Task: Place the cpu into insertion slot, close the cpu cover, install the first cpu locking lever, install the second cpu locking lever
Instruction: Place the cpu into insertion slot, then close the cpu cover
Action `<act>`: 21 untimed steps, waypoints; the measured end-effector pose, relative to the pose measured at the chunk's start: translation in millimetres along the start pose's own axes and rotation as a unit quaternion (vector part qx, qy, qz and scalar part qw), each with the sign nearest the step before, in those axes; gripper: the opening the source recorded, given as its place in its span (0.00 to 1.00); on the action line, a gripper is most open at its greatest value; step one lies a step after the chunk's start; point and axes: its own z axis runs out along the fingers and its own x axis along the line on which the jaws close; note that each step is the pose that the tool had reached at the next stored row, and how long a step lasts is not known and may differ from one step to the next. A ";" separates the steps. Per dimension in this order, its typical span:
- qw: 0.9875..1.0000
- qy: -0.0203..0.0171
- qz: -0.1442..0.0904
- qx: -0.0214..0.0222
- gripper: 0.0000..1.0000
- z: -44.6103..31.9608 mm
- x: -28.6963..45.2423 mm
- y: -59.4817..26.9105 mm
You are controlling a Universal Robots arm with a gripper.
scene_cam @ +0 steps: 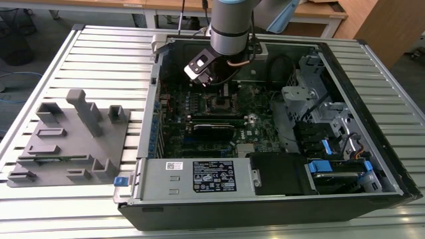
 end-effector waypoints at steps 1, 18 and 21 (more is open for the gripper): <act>1.000 0.001 0.000 0.000 0.10 -0.7 0.2 0.1; 1.000 0.000 0.000 0.000 0.10 -24.8 -0.5 0.7; 1.000 0.001 0.000 0.000 0.10 -24.8 -0.5 0.7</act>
